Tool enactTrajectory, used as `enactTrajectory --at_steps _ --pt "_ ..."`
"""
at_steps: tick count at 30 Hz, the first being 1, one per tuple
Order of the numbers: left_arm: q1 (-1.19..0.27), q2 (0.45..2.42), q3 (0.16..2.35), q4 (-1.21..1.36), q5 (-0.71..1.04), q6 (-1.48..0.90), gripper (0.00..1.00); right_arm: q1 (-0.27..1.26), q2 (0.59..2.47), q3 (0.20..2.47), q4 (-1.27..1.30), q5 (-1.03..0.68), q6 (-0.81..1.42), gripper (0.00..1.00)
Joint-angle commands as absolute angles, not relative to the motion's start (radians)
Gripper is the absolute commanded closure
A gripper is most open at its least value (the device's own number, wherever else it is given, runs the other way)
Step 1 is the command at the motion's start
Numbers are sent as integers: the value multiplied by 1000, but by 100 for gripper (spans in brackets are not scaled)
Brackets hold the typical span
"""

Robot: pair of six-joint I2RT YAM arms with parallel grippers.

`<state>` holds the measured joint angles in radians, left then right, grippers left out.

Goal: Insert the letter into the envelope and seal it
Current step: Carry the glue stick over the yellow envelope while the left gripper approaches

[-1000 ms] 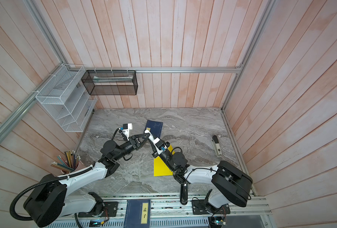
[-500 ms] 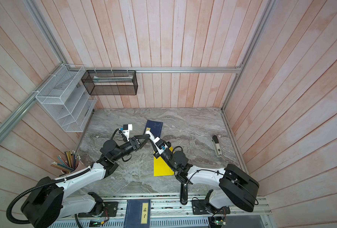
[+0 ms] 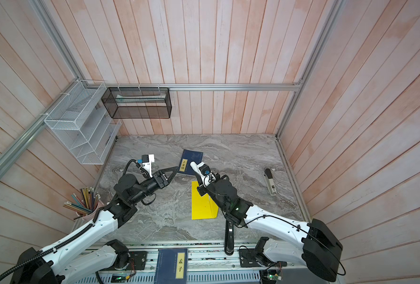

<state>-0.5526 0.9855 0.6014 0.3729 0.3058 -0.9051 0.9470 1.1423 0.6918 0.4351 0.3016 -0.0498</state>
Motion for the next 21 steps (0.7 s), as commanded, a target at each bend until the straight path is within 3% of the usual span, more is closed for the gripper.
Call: enactTrajectory --at_steps 1,5,10,16,21 --pt "-557 959 633 188 221 -801 45 936 1122 769 166 334 43 97" --pt "-590 973 637 92 170 -747 55 926 1130 854 -33 345 137 99" --pt "-641 1009 634 37 117 -682 78 895 1179 965 -271 321 300 100" --pt "-681 1052 606 83 124 -637 84 836 1218 1038 -438 247 424 100" --pt "-694 1090 574 158 151 -641 100 806 1213 1023 -474 188 508 100"
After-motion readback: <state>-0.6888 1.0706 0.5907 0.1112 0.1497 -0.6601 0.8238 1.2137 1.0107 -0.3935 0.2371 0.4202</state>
